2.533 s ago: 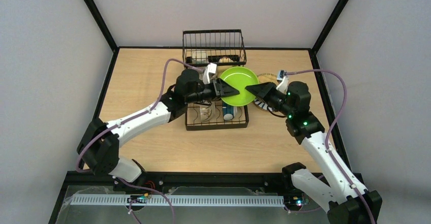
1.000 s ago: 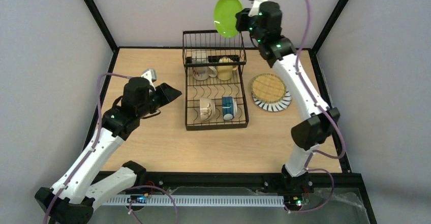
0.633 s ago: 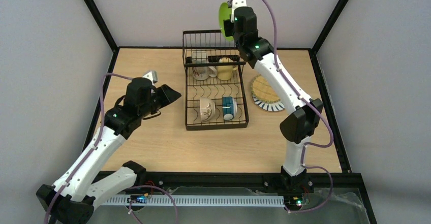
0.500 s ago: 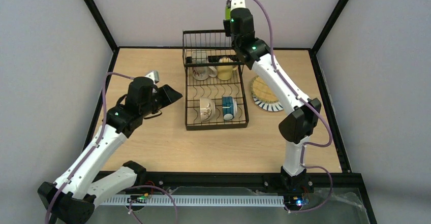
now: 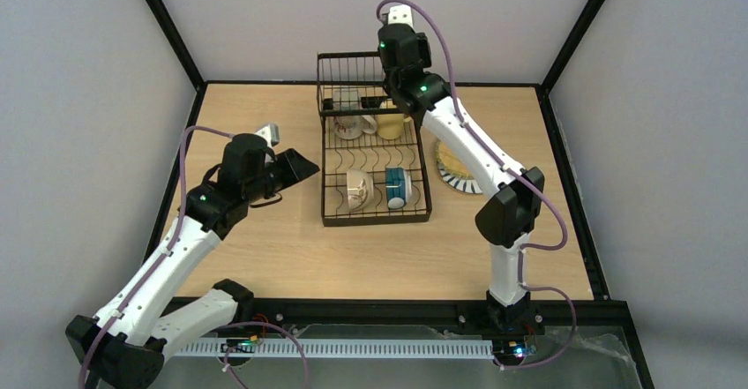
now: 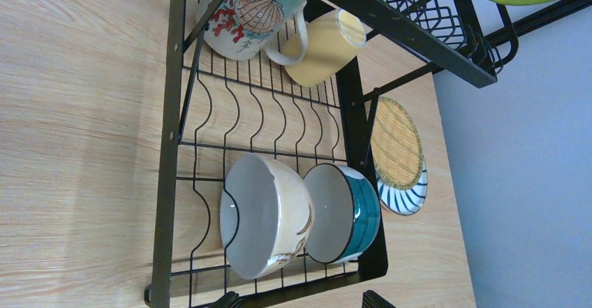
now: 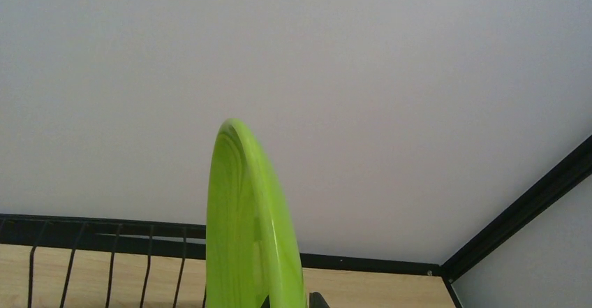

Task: Load the mixed dishes into the dish rack
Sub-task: Insert the plate into the dish rack.

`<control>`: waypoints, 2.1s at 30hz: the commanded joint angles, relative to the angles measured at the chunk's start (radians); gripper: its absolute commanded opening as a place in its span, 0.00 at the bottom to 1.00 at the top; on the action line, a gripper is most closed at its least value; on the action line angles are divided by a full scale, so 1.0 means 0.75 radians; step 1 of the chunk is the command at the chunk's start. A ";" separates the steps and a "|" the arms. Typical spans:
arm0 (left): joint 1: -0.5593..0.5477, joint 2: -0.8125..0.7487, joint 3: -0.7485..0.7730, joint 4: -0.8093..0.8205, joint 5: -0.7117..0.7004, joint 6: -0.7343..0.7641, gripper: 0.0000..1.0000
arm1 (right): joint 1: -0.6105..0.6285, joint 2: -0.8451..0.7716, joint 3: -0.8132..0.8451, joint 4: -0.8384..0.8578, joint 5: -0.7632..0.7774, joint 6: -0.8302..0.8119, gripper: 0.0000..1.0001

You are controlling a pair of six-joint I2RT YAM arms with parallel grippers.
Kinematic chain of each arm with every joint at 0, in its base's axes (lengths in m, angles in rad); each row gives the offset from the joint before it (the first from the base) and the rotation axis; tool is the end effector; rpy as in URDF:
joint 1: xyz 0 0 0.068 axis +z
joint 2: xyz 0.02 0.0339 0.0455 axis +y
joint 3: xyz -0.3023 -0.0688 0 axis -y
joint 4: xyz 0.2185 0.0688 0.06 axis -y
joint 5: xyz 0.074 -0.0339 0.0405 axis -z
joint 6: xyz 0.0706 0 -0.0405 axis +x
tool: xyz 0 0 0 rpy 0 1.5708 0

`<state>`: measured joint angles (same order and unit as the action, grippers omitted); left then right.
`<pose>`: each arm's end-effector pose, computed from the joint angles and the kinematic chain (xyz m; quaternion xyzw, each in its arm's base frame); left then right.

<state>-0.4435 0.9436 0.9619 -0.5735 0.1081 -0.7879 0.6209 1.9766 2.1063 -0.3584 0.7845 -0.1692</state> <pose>0.1616 -0.0852 0.3463 -0.1236 0.8641 -0.3190 0.3691 0.4105 0.2323 0.4509 -0.0591 0.7594 -0.1631 0.6270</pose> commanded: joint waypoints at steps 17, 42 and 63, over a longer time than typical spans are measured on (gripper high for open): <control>0.006 0.008 -0.016 -0.006 0.022 0.046 0.99 | -0.011 -0.004 -0.159 0.020 0.051 0.103 0.00; 0.007 0.034 -0.043 0.021 0.016 0.025 0.99 | -0.051 0.045 -0.197 0.008 -0.016 0.188 0.29; 0.006 0.043 -0.063 0.064 0.034 -0.009 0.99 | -0.049 0.014 -0.160 -0.024 -0.011 0.184 0.67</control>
<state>-0.4438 0.9733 0.9291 -0.5407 0.1307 -0.7883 0.5865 1.9991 1.9553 -0.3580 0.7650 -0.0368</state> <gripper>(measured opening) 0.986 0.667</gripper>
